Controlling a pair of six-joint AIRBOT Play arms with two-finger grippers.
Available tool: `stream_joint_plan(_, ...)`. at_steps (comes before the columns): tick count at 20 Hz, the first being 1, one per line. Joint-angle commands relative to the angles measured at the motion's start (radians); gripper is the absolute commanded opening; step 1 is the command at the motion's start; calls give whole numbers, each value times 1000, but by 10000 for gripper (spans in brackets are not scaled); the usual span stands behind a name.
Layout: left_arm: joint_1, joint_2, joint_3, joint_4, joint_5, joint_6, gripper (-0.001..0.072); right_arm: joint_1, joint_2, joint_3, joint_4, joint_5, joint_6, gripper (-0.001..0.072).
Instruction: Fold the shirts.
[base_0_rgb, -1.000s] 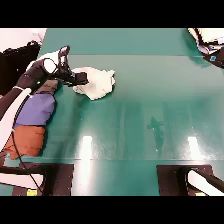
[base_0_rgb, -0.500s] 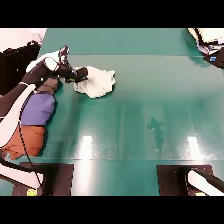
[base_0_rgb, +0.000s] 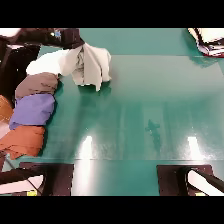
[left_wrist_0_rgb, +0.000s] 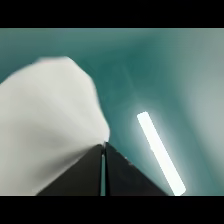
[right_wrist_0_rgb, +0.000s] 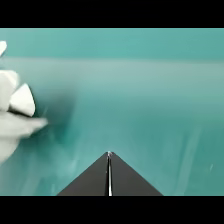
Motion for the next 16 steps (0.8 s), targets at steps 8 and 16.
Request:
stream_joint_plan(8, -338, 47, -135, 78, -109, 123, 540, 0, 51, 38, 0, 50, 1, 21)
stream_joint_plan(16, -1, 52, -332, 237, -174, 28, 542, 0, 148, -150, 0, 33, 1, 21)
